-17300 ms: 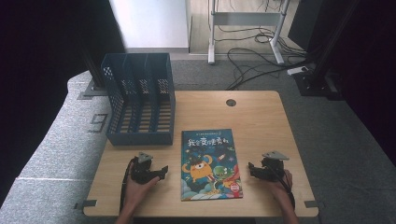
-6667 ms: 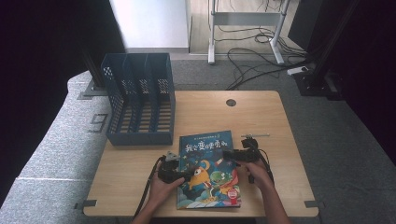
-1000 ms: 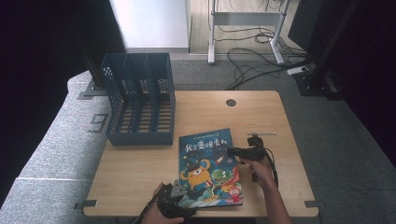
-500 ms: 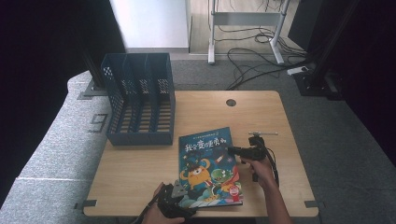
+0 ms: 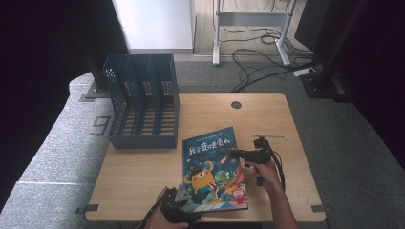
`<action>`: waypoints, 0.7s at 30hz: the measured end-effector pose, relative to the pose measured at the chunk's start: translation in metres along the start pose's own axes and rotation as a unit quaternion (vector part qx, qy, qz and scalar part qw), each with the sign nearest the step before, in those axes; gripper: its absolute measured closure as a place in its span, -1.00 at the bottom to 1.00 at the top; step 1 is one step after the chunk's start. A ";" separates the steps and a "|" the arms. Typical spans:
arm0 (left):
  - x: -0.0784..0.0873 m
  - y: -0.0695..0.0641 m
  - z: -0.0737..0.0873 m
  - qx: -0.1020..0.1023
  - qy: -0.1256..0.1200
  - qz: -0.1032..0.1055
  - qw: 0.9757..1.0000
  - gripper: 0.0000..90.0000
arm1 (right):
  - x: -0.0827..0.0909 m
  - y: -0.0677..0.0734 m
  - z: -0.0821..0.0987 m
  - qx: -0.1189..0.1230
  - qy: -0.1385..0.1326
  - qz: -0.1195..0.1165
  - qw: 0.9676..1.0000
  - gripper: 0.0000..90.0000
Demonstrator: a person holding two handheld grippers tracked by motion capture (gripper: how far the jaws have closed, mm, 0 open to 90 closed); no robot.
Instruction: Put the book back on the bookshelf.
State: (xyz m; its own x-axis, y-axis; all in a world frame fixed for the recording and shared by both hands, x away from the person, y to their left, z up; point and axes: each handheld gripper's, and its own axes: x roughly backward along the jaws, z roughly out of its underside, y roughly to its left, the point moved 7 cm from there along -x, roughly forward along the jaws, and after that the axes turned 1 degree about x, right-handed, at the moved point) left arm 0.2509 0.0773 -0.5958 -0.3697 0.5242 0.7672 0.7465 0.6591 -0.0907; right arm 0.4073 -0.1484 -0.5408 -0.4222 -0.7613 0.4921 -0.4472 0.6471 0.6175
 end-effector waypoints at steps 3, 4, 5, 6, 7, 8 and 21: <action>0.000 0.001 -0.001 0.003 -0.002 0.002 1.000 -1.00 | 0.001 0.003 -0.001 0.004 -0.004 -0.001 1.000 0.57; 0.000 0.001 -0.001 0.004 -0.002 0.003 1.000 -1.00 | 0.001 0.003 -0.001 0.003 -0.005 -0.001 1.000 0.57; 0.000 0.001 -0.001 0.004 -0.002 0.004 1.000 -1.00 | 0.001 0.004 -0.002 0.003 -0.006 -0.002 1.000 0.58; 0.000 0.001 -0.001 0.004 -0.002 0.004 1.000 -1.00 | 0.001 0.004 -0.002 0.003 -0.006 -0.002 1.000 0.58; 0.000 0.001 -0.001 0.004 -0.002 0.003 1.000 -1.00 | 0.001 0.005 -0.002 0.003 -0.008 -0.005 1.000 0.59; 0.000 0.001 -0.001 0.004 -0.002 0.003 1.000 -1.00 | 0.001 0.005 -0.002 0.003 -0.008 -0.005 1.000 0.59; -0.013 0.018 -0.017 0.018 0.009 0.003 1.000 -1.00 | 0.009 0.016 -0.024 0.025 -0.032 0.012 0.999 0.64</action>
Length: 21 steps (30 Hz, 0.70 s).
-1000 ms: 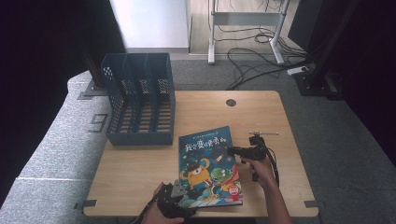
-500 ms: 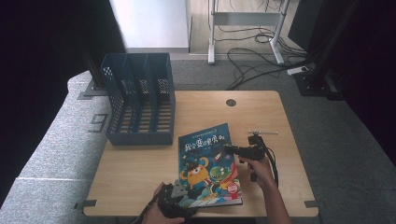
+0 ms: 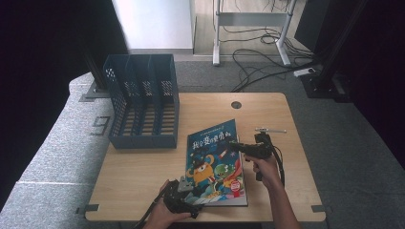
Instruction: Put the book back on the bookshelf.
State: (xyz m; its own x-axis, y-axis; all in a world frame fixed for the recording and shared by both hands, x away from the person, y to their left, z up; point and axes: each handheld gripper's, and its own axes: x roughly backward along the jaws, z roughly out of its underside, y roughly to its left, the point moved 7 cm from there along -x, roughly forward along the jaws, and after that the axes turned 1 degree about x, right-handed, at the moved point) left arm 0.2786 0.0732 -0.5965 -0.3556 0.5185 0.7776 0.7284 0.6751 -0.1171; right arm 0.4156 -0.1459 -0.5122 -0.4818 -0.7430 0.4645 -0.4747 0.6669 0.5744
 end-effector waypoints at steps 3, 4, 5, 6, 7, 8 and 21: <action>-0.001 0.002 -0.003 -0.001 0.002 0.000 1.000 -1.00 | -0.002 -0.001 -0.005 0.000 0.011 0.006 1.000 0.64; -0.002 0.002 -0.003 -0.002 0.003 0.000 1.000 -1.00 | -0.003 -0.002 -0.006 0.000 0.013 0.007 1.000 0.63; -0.002 0.003 -0.004 -0.003 0.005 0.001 1.000 -1.00 | -0.003 -0.002 -0.006 0.000 0.013 0.007 1.000 0.63; -0.002 0.004 -0.005 -0.003 0.007 0.002 1.000 -1.00 | -0.004 -0.001 -0.007 0.004 0.023 0.012 1.000 0.61; -0.002 0.005 -0.005 -0.004 0.009 0.003 1.000 -1.00 | -0.004 -0.001 -0.007 0.004 0.023 0.012 1.000 0.61; -0.002 0.005 -0.006 -0.005 0.010 0.006 1.000 -1.00 | -0.006 -0.001 -0.008 0.008 0.028 0.014 0.999 0.59; -0.006 0.012 -0.012 0.006 0.007 0.013 1.000 -1.00 | -0.018 0.006 -0.020 0.018 0.042 0.015 0.999 0.63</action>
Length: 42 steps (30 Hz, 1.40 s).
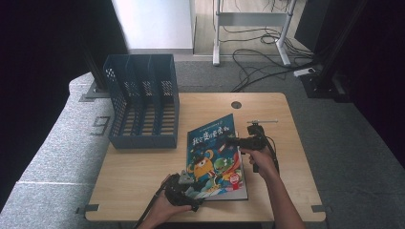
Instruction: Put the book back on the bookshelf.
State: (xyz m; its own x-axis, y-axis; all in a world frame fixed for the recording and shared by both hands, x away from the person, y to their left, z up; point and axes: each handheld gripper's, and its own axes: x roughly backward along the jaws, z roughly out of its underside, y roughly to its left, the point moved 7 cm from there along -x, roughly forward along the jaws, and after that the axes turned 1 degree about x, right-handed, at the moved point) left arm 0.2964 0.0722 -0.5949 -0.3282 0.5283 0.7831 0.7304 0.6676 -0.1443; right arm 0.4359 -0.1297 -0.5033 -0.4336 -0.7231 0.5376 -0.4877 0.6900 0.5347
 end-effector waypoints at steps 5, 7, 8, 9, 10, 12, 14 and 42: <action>-0.003 0.003 -0.003 0.001 0.001 -0.012 1.000 -1.00 | 0.001 0.006 -0.006 0.012 -0.004 0.012 1.000 0.64; -0.004 0.004 -0.005 0.002 0.000 -0.015 1.000 -1.00 | 0.002 0.007 -0.007 0.016 -0.007 0.015 1.000 0.64; -0.005 0.004 -0.006 0.001 0.001 -0.015 1.000 -1.00 | 0.002 0.007 -0.007 0.018 -0.008 0.017 1.000 0.64; -0.005 0.004 -0.006 0.001 0.001 -0.015 1.000 -1.00 | 0.002 0.007 -0.007 0.018 -0.008 0.017 1.000 0.64; -0.005 0.005 -0.007 0.000 0.003 -0.013 1.000 -1.00 | 0.003 0.007 -0.008 0.021 -0.011 0.019 1.000 0.64; -0.006 0.006 -0.008 0.000 0.003 -0.013 1.000 -1.00 | 0.003 0.007 -0.009 0.025 -0.016 0.021 0.999 0.64; -0.007 0.007 -0.010 0.001 0.004 -0.012 1.000 -1.00 | 0.005 0.007 -0.010 0.029 -0.019 0.023 0.999 0.64; -0.010 0.011 -0.018 0.020 0.015 -0.008 1.000 -1.00 | 0.024 0.028 -0.022 0.106 -0.080 0.030 0.991 0.65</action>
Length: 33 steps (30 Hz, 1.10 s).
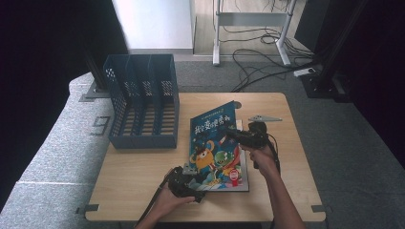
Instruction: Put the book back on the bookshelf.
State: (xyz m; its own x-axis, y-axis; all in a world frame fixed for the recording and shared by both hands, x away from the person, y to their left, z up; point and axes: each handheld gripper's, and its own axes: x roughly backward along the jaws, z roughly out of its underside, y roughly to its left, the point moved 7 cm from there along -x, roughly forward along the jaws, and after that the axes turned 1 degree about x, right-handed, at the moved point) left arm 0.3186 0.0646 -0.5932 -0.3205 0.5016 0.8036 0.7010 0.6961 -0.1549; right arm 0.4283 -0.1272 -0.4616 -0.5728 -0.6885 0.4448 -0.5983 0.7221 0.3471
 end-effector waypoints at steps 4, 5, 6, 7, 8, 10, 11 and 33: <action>-0.001 0.001 -0.002 0.003 -0.002 0.003 1.000 -1.00 | 0.001 0.004 -0.004 0.015 -0.007 -0.004 1.000 0.65; -0.002 0.002 -0.003 0.004 -0.002 0.003 1.000 -0.99 | 0.002 0.005 -0.006 0.021 -0.010 -0.004 1.000 0.66; -0.002 0.002 -0.005 0.006 -0.003 0.004 1.000 -0.99 | 0.003 0.008 -0.009 0.028 -0.015 -0.003 0.999 0.66; -0.003 0.003 -0.006 0.006 -0.001 0.004 1.000 -0.99 | 0.004 0.009 -0.011 0.032 -0.017 -0.002 0.999 0.67; -0.004 0.004 -0.008 0.007 -0.001 0.006 1.000 -0.99 | 0.004 0.011 -0.013 0.035 -0.020 -0.002 0.999 0.67; -0.005 0.004 -0.009 0.009 -0.001 0.005 1.000 -0.99 | 0.005 0.011 -0.014 0.038 -0.023 -0.002 0.999 0.67; -0.006 0.005 -0.010 0.006 0.000 0.004 1.000 -0.99 | 0.005 0.012 -0.015 0.040 -0.027 -0.002 0.999 0.67; -0.002 0.005 -0.011 0.025 -0.014 0.011 1.000 -0.95 | 0.008 0.008 -0.018 0.046 -0.049 -0.006 0.998 0.69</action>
State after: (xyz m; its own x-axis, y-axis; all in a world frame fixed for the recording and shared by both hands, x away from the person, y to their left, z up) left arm 0.3296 0.0618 -0.5891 -0.3235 0.5300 0.7839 0.6757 0.7093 -0.2008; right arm 0.4287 -0.1254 -0.4404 -0.6147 -0.7031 0.3573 -0.6514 0.7081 0.2727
